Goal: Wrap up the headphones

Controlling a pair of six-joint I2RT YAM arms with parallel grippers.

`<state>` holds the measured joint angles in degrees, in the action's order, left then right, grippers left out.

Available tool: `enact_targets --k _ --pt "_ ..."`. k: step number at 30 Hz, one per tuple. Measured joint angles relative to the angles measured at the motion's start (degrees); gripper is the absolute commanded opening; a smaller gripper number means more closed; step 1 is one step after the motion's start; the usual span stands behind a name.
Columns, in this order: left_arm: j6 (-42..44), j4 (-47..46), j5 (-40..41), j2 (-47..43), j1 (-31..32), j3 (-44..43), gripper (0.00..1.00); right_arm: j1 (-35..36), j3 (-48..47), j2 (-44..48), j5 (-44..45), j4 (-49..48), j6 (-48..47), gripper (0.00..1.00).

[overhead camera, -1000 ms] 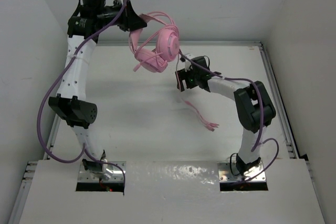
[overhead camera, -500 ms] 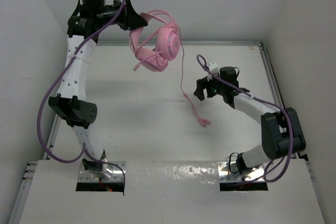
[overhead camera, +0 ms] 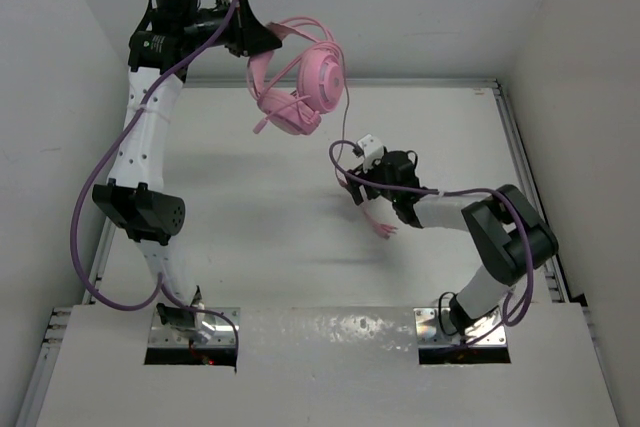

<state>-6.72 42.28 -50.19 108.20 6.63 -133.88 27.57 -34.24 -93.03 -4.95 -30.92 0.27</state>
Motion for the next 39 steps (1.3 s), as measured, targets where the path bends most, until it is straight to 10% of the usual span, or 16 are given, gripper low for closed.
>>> enact_targets --k 20,26,39 --pt "-0.4 -0.1 -0.5 0.0 -0.6 0.0 0.0 4.1 -8.9 -9.3 -3.9 1.2 0.8 0.6" --pt "-1.1 -0.2 -0.7 0.0 -0.6 0.0 0.0 4.1 -14.0 -12.7 -2.6 4.3 -1.0 0.01" --pt "-15.8 -13.8 -2.2 0.0 -1.4 6.5 0.0 20.6 -28.4 -16.4 -1.5 15.0 0.6 0.0"
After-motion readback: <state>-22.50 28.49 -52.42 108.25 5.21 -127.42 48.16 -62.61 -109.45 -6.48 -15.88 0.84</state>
